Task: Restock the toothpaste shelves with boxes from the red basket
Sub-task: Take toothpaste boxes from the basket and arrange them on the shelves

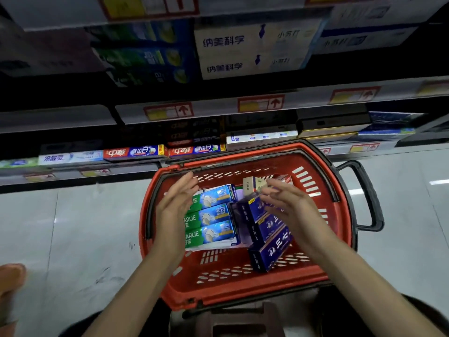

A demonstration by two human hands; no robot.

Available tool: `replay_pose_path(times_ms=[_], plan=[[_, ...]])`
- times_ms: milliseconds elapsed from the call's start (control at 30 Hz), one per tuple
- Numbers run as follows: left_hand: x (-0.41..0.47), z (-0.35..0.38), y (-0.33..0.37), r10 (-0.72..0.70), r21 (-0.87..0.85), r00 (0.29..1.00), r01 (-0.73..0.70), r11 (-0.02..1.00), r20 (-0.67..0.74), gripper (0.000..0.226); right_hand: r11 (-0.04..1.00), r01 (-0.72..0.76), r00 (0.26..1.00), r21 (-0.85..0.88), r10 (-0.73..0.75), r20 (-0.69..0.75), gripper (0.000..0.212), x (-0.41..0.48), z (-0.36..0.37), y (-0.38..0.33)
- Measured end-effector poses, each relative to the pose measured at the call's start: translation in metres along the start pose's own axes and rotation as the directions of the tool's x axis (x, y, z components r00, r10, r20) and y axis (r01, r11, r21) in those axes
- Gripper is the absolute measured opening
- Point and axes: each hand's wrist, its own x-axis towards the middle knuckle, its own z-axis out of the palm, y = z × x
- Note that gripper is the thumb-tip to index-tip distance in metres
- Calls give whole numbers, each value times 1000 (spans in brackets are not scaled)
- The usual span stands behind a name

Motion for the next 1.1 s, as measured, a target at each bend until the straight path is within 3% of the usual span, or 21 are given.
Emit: replay_pose_path(times_ms=[100,233,467,600,933,1000,1100], plan=[[6,0,-13,5,-32,999,-3,999,42,41,987,127,987,-100,-115,113,40,16,-6,-7],[47,-3,-14,118,-16,990,-117,993,82,36,942,279,953,-188,-247,177,44,36,-22,-12],[61,-29,-11,205,-127,974,-191,973,99,36,866,451,884,-215,-401,239,46,41,-44,-9],[35,-42,-14,204,-175,979,-197,965,22,36,839,500,861,-218,-452,235,48,22,-38,-1],[-21,-53,-48,217,-55,975,-220,974,-54,29,751,546,835,-370,-520,178,41,2,-39,18],[-26,-53,-48,215,-31,975,-217,976,-57,28,668,559,821,-491,-529,215,40,1,-37,20],[-31,-53,-50,193,12,980,-192,981,-58,27,291,525,767,-800,-568,298,41,1,-42,32]])
